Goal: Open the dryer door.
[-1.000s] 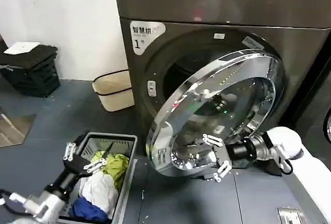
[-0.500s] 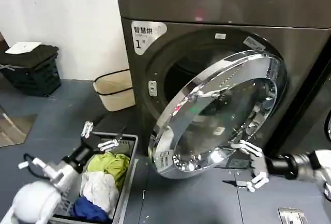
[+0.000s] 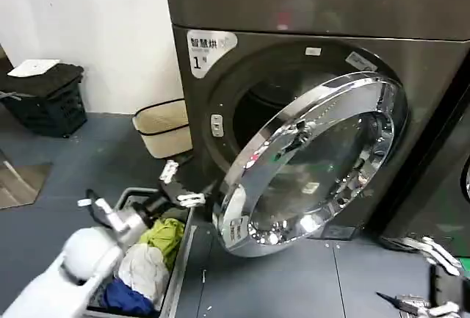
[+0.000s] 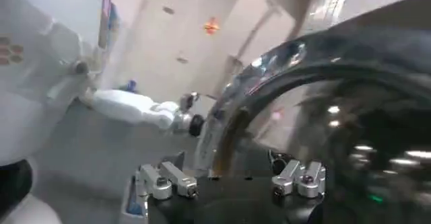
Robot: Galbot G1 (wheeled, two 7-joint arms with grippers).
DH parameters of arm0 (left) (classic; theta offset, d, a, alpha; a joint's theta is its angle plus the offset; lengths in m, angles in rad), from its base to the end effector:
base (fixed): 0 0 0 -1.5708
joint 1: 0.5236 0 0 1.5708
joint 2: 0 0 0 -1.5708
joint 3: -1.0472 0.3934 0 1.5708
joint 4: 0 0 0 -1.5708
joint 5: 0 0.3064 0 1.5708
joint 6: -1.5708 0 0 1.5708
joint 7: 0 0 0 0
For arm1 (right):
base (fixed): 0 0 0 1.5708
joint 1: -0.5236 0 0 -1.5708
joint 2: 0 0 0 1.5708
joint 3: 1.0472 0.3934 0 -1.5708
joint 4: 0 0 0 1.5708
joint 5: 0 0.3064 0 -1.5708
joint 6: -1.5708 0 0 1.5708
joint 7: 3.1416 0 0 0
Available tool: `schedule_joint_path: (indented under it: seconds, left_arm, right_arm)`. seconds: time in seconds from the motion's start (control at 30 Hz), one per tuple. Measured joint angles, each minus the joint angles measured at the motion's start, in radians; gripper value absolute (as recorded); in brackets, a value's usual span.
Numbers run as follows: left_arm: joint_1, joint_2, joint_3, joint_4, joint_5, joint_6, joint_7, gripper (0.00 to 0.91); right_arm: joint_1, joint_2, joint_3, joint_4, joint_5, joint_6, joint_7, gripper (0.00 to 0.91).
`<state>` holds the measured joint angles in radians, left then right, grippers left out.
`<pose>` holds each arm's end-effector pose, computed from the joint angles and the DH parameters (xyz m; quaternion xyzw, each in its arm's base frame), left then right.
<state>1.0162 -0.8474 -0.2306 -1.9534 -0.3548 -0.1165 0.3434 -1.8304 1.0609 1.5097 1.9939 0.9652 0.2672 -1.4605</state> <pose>0.2802 0.1231 -0.2549 0.3849 0.8982 0.1662 0.1319 0.0247 -0.3339 -0.1937 -0.4549 0.8642 -0.1610 0.1424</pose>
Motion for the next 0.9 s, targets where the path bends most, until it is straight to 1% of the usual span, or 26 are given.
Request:
schedule_joint_path:
  seconds: [0.1, 0.23, 0.37, 0.47, 0.67, 0.73, 0.9]
  left_arm:
    - [-0.049, -0.014, 0.069, 0.014, 0.000, -0.012, 0.003, 0.907]
    - [-0.115, -0.034, 0.161, 0.034, -0.001, -0.020, 0.000, 0.907]
    - [-0.180, -0.062, 0.253, 0.049, -0.001, -0.022, -0.001, 0.907]
    - [-0.224, -0.082, 0.312, 0.061, -0.001, -0.022, -0.001, 0.907]
    - [-0.298, -0.136, 0.417, 0.089, -0.002, -0.019, -0.003, 0.907]
    - [-0.323, -0.157, 0.451, 0.096, -0.002, -0.017, -0.005, 0.907]
    - [-0.378, -0.211, 0.529, 0.127, 0.007, -0.008, -0.007, 0.907]
  right_arm:
    - [-0.055, 0.043, 0.088, -0.011, 0.006, 0.021, 0.001, 0.907]
    - [-0.092, 0.093, 0.177, -0.040, -0.019, 0.078, 0.036, 0.907]
    - [-0.101, 0.147, 0.244, -0.087, -0.033, 0.148, 0.155, 0.907]
    - [-0.099, 0.183, 0.286, -0.125, -0.075, 0.173, 0.240, 0.907]
    - [-0.089, 0.253, 0.381, -0.190, -0.229, 0.173, 0.484, 0.907]
    - [-0.087, 0.270, 0.410, -0.206, -0.280, 0.164, 0.562, 0.907]
    - [-0.084, 0.311, 0.478, -0.238, -0.424, 0.110, 0.787, 0.907]
